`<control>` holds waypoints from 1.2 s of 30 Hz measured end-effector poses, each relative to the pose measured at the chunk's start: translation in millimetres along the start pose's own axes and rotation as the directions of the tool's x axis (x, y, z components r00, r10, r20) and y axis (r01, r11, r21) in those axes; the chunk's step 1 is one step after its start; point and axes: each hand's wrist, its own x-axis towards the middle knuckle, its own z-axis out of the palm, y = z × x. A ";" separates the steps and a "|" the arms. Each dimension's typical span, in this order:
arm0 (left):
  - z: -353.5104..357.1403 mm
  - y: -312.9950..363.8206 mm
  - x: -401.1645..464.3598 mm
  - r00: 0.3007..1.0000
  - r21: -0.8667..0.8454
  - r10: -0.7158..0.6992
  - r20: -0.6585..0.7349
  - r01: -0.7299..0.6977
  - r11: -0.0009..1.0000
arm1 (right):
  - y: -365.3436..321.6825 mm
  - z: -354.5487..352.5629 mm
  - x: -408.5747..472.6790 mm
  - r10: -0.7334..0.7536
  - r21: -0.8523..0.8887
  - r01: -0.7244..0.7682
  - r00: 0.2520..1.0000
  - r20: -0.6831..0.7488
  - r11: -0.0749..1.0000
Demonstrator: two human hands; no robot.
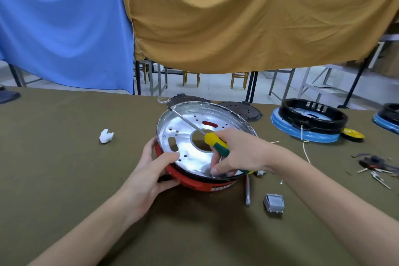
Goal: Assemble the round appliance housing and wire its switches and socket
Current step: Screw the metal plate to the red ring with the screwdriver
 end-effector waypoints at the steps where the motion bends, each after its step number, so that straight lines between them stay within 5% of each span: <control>1: 0.5 0.0 0.1 1.000 0.005 0.010 0.006 -0.011 1.000 | -1.1 1.4 0.4 0.001 -0.020 -0.001 1.000 0.002 1.000; 16: 5.0 2.4 -5.2 0.999 0.082 0.027 -0.025 -0.025 0.996 | -5.2 9.1 3.2 0.058 -0.266 -0.074 0.996 -0.067 0.961; 24: 11.6 4.8 -10.5 0.996 0.023 -0.081 -0.028 0.082 0.996 | -3.9 10.0 2.8 0.096 -0.175 -0.103 0.994 -0.052 0.979; 36: 3.9 39.1 -9.9 0.979 0.280 -0.161 -0.125 0.191 0.941 | -49.4 25.9 3.5 0.116 0.091 -0.120 0.992 0.046 0.989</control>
